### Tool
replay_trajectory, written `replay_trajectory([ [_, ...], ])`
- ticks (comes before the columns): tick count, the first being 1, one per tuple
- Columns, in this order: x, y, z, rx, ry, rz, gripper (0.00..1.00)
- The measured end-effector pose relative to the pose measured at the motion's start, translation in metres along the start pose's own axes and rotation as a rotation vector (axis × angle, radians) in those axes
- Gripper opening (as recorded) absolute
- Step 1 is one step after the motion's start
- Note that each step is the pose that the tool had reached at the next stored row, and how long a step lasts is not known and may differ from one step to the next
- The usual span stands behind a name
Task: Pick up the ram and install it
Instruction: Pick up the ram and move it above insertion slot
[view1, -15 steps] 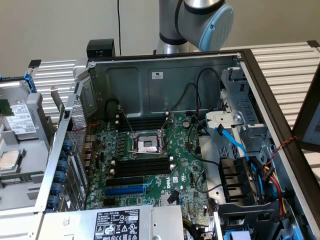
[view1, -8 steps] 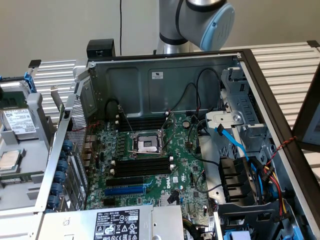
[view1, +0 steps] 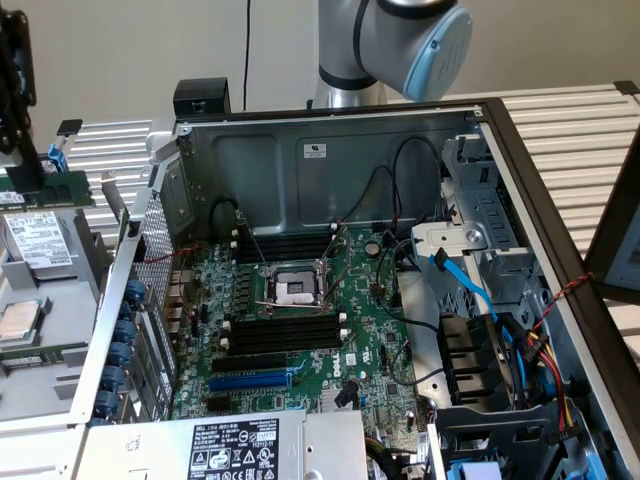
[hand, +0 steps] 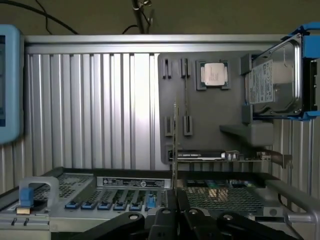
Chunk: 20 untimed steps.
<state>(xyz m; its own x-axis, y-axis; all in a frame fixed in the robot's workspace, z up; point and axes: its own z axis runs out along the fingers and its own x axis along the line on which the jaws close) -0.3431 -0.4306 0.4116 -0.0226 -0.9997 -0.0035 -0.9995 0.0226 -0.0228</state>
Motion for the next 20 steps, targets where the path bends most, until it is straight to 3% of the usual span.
replay_trajectory([
  [20,-0.002,-0.0909,0.0017,-0.001,0.0,0.0,0.13],
])
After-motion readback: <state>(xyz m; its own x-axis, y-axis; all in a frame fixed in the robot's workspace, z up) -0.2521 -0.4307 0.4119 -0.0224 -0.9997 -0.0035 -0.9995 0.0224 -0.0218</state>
